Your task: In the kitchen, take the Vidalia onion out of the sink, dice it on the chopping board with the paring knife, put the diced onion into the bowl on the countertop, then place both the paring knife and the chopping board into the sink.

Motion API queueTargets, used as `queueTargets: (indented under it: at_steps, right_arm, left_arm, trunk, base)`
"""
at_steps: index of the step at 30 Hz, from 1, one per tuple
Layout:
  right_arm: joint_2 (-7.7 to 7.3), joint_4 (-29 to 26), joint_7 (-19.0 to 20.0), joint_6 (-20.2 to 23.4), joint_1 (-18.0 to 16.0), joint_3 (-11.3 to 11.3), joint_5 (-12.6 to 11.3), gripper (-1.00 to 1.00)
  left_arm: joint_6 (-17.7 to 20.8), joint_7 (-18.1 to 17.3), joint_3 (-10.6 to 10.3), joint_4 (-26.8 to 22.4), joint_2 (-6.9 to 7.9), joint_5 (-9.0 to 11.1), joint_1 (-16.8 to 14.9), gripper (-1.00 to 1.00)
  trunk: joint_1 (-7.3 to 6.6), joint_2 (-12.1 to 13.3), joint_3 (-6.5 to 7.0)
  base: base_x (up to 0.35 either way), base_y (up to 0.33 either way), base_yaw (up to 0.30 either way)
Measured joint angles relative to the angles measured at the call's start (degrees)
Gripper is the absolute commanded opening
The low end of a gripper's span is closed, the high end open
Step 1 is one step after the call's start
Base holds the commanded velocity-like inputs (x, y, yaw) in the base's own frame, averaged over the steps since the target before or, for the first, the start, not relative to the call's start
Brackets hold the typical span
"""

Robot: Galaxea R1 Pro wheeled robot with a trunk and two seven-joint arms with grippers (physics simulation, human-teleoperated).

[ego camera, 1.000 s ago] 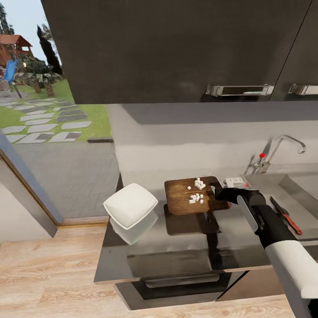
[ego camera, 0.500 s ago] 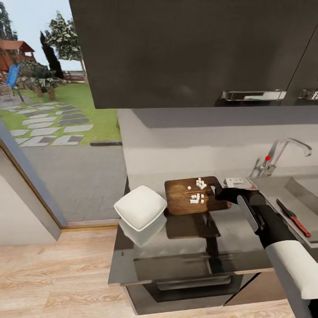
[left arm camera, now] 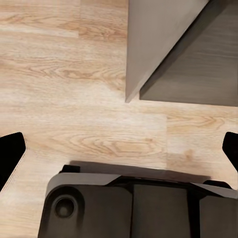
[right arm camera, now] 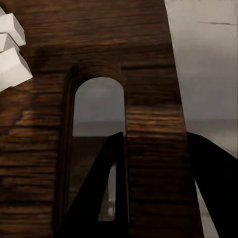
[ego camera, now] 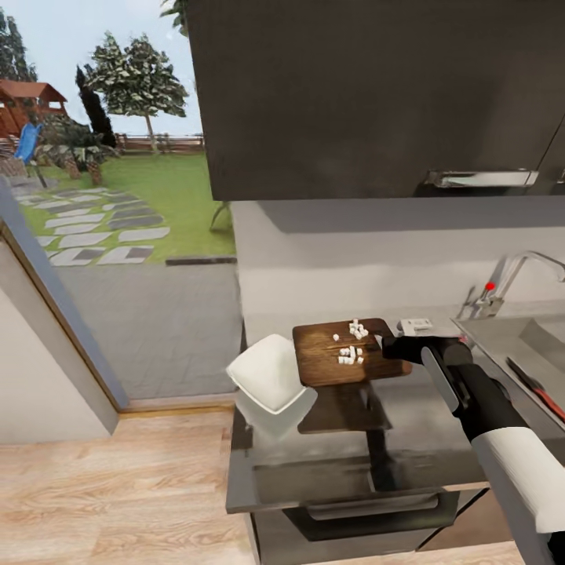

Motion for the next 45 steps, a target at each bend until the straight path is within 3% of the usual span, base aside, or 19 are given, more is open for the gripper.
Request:
queueTargets:
  at_steps: [24, 30, 45]
  right_arm:
    - [0.17, 0.01, 0.13, 0.01, 0.01, 0.07, 0.04, -1.00]
    - [0.27, 0.01, 0.26, -0.28, -0.02, 0.09, -0.08, -1.00]
    - [0.53, -0.02, 0.31, -0.39, -0.02, 0.13, -0.04, -1.00]
  left_arm:
    - [0.00, 0.00, 0.00, 0.00, 0.00, 0.00, 0.00, 1.00]
    - [-0.01, 0.01, -0.02, -0.02, 0.01, 0.00, 0.00, 1.00]
    - [-0.01, 0.01, -0.02, 0.01, 0.01, 0.00, 0.00, 1.00]
  trunk:
    - [0.00, 0.01, 2.20]
    - [0.00, 0.00, 2.72]
    - [0.00, 0.01, 2.86]
  base:
    - [0.000, 0.232, 0.000]
    - [0.000, 0.047, 0.000]
    - [0.000, 0.156, 0.000]
